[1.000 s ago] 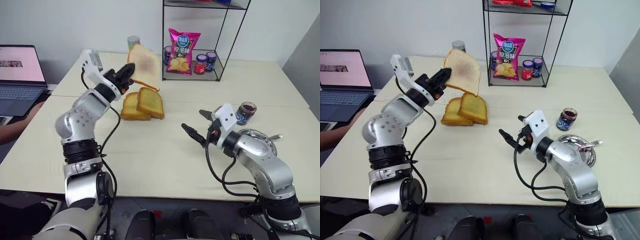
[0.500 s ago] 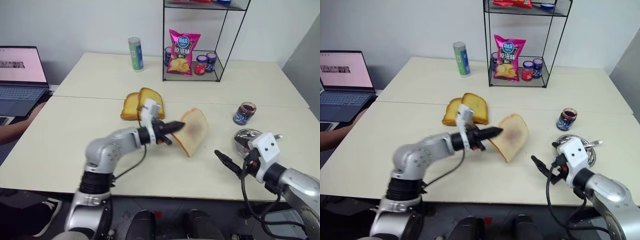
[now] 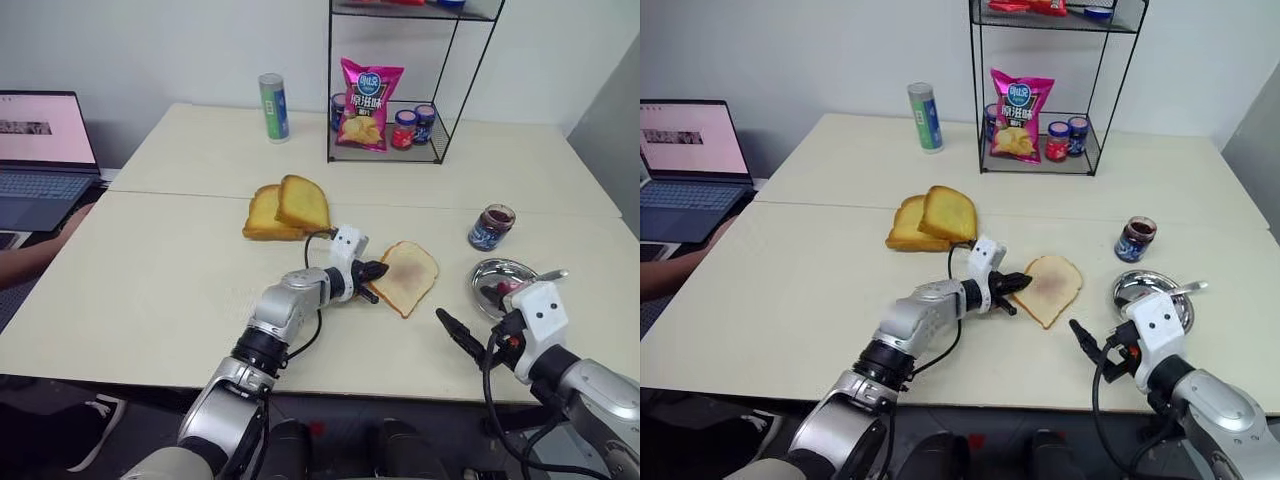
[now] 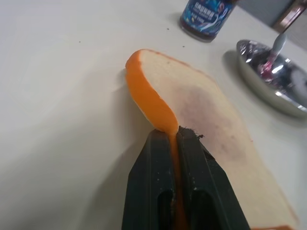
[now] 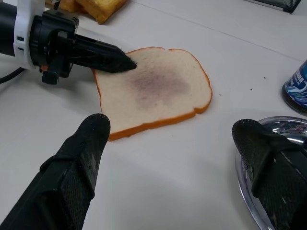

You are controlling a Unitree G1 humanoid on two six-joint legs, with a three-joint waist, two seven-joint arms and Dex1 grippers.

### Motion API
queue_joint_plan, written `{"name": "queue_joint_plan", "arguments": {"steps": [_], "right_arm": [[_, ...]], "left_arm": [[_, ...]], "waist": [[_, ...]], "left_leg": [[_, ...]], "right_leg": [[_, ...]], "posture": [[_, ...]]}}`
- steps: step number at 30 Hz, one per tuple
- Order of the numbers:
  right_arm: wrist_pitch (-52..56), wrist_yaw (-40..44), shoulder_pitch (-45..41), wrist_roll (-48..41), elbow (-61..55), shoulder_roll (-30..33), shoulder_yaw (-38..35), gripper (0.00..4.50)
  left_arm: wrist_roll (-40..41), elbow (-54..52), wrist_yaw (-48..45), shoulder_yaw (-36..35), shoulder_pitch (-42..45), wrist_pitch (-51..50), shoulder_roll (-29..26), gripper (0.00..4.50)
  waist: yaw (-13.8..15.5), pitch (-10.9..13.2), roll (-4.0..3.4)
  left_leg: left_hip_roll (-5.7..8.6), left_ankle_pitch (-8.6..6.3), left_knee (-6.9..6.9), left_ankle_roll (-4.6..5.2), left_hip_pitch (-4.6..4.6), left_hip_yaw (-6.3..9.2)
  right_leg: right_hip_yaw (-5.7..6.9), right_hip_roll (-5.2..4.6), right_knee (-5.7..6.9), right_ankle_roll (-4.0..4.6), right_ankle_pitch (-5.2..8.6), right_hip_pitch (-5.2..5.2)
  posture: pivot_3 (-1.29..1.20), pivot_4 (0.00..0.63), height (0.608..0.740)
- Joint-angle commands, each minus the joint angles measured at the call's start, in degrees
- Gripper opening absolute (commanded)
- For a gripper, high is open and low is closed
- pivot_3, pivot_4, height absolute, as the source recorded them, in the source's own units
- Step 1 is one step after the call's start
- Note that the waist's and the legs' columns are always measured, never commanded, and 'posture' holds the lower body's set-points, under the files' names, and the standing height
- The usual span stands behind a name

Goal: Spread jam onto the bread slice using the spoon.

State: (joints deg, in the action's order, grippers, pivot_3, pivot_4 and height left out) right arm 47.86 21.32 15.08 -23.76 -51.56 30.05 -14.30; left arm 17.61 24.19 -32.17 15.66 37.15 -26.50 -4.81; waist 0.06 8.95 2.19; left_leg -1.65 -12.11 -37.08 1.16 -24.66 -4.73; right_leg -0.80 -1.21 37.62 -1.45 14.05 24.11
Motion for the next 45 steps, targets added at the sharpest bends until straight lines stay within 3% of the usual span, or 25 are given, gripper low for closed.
{"name": "queue_joint_plan", "arguments": {"steps": [1, 8, 11, 17, 19, 24, 31, 45], "right_arm": [[-1.81, -1.09, -0.32, 0.25, -0.44, -0.76, -1.88, 4.5], [-3.42, -2.54, -0.01, 0.16, 1.18, -3.02, -2.51, 4.5], [-3.87, -3.71, -0.93, -0.77, 2.62, -4.87, -4.53, 4.5], [-4.62, -12.88, -8.62, -3.92, 11.94, -12.66, -17.01, 4.5], [-4.87, -16.06, -12.05, -6.33, 16.62, -14.93, -21.97, 4.5], [-5.18, -16.31, -20.09, -11.88, 31.08, -14.93, -27.53, 4.5], [-2.95, -10.11, -25.8, -20.16, 46.53, -9.24, -30.58, 4.5], [-4.54, -0.24, -34.22, -24.78, 71.44, -1.88, -30.11, 4.5]], "left_arm": [[-4.25, 0.61, 0.44, 0.35, 1.18, 4.63, 0.28, 0.0], [-5.22, -2.7, 0.53, -2.62, -0.21, 2.3, -2.14, 1.53], [-5.2, -5.13, -0.13, -2.92, -1.05, 0.45, -3.53, 1.92], [-3.25, -15.81, -2.64, -5.27, -3.78, -6.28, -8.91, 3.28], [-4.23, -19.86, -4.74, -5.29, -4.06, -4.4, -12.42, 3.79], [-1.94, -27.43, -18.79, -1.13, -1.27, 2.26, -16.97, 4.47], [-3.61, -23.72, -28.55, 2.62, 3.24, 11.54, -17.19, 4.47], [-5.31, -19.51, -27.9, 2.57, 4.14, 13.67, -13.17, 4.47]], "waist": [[-0.01, 0.0, 0.0], [-0.16, 0.0, 0.0], [-0.14, 0.0, -0.01], [-0.15, -0.01, -0.02], [-0.15, -0.01, -0.04], [-0.12, -0.02, -0.14], [-0.18, -0.1, -0.39], [-0.54, -0.05, -0.6]], "left_leg": [[0.0, 0.0, 0.0, 0.0, 0.0, 0.0], [-0.04, 0.0, -0.02, 0.0, 0.02, 0.02], [-0.04, 0.0, -0.02, 0.0, 0.01, 0.03], [-0.04, 0.01, -0.02, 0.0, 0.01, 0.01], [-0.04, 0.01, -0.02, -0.01, 0.02, 0.01], [-0.03, 0.01, 0.01, -0.01, 0.03, -0.02], [0.03, 0.04, 0.02, 0.07, 0.03, -0.07], [0.03, 0.05, 0.01, 0.08, 0.05, -0.08]], "right_leg": [[0.0, 0.0, 0.0, -0.01, 0.0, 0.0], [0.03, 0.01, 0.03, -0.05, -0.02, 0.0], [0.04, 0.01, 0.03, -0.05, -0.02, 0.0], [0.01, 0.0, 0.04, -0.02, -0.04, 0.0], [0.02, 0.0, 0.07, 0.02, -0.06, 0.01], [-0.01, 0.0, 0.08, 0.26, -0.17, 0.01], [-0.07, 0.02, 0.04, 0.26, -0.17, -0.03], [-0.12, 0.14, 0.09, -0.04, -0.07, -0.03]], "posture": [[0.0, 0.15, 0.74], [0.0, 0.15, 0.74], [0.0, 0.15, 0.74], [0.0, 0.15, 0.74], [0.0, 0.15, 0.74], [0.0, 0.15, 0.74], [0.0, 0.15, 0.74], [0.0, 0.15, 0.74]]}}
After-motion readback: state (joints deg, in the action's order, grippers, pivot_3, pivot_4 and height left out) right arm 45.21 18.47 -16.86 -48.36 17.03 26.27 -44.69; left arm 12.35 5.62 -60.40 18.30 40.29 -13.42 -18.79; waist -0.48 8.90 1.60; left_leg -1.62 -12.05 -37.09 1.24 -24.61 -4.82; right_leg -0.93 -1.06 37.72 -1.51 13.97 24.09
